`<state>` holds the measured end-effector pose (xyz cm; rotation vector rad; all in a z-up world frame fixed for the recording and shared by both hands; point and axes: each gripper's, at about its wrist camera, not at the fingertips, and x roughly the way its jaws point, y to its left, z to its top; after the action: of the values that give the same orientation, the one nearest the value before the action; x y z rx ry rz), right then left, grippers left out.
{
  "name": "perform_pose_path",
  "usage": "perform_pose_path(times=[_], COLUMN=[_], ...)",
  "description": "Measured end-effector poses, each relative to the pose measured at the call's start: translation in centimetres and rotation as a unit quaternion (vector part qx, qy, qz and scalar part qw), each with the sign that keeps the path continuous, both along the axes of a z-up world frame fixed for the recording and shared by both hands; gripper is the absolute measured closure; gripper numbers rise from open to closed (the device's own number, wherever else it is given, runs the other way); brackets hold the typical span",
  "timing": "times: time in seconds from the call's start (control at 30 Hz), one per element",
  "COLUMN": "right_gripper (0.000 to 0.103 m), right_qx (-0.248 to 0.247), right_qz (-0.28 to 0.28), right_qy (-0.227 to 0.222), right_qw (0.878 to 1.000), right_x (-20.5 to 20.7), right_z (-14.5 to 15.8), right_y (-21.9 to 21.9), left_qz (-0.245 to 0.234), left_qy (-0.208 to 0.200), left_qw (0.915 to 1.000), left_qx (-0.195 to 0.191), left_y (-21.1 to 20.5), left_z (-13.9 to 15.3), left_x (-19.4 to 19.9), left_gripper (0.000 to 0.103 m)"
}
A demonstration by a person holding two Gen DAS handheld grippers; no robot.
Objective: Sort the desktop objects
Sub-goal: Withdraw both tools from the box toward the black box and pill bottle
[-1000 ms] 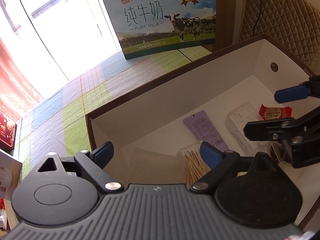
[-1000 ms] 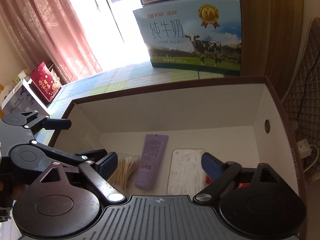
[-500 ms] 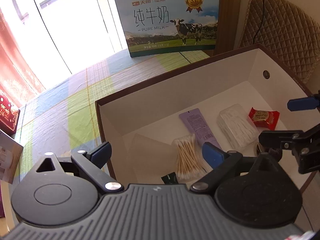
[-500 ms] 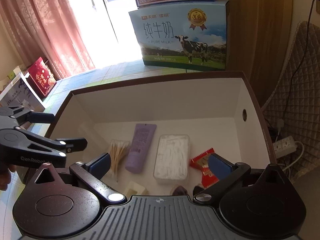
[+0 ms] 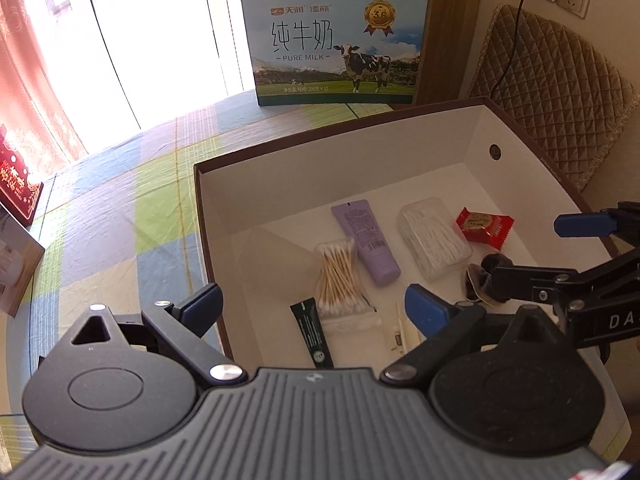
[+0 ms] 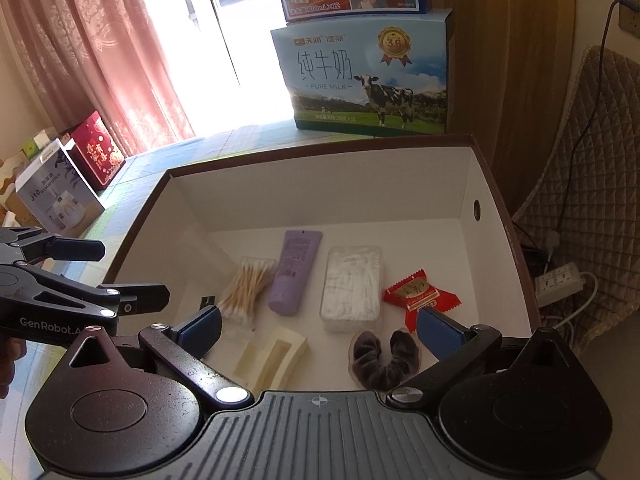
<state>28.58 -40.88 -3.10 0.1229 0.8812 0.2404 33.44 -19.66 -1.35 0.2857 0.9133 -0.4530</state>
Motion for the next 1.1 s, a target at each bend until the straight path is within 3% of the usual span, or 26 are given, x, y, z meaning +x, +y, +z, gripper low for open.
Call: perform_pose_path(times=[0.6, 1.1], right_gripper=[0.002, 0.002], right_qx=[0.006, 0.008], right_qz=[0.02, 0.047], right_qy=[-0.024, -0.02], right_qw=[0.999, 0.999], right_x=[-5.4, -10.3], right_z=[2.1, 1.7], right_y=[2.5, 7.2], left_qz=[0.032, 0.065], left_qy=[-0.006, 0.002], left_qw=[0.9992, 0.9974], left_qx=[-0.023, -0.032], left_y=[4.2, 10.2], left_z=[2.2, 2.6], left_x=[-5.9, -11.0], left_gripper=[0.007, 0.006])
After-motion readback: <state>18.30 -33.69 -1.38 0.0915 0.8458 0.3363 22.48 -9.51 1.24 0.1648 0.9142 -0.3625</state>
